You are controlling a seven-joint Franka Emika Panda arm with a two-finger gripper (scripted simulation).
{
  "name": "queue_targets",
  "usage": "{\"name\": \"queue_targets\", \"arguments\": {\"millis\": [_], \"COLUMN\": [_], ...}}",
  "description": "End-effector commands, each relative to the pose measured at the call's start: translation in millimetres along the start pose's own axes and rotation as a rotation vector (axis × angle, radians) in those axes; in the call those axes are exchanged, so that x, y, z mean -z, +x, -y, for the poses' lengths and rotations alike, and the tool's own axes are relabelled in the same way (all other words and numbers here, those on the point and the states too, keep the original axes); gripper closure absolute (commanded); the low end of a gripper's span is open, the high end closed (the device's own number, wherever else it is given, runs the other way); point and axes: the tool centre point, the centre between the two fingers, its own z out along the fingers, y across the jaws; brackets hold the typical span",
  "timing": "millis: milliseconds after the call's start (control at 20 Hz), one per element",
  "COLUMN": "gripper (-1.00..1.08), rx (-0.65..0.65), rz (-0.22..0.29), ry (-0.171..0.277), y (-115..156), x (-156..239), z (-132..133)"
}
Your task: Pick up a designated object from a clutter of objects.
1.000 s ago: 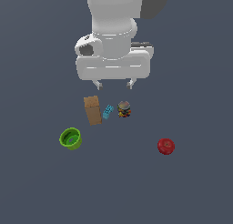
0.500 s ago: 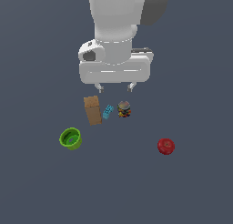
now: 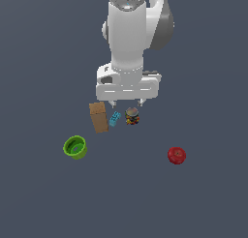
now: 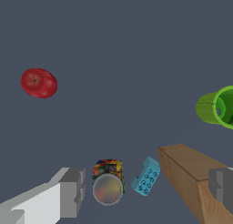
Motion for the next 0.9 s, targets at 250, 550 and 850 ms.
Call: {"name": "queue_targets", "arguments": {"millis": [250, 550, 850], "gripper": [-0.92, -0.92, -0.92], "rx": [0.049, 0.088, 0.113], "rz": [0.022, 0.037, 0.047], "ry": [-0.008, -0.011, -0.012], "y": [-43, -82, -111], "x": [-71, -116, -142], "z": [17, 29, 35]}}
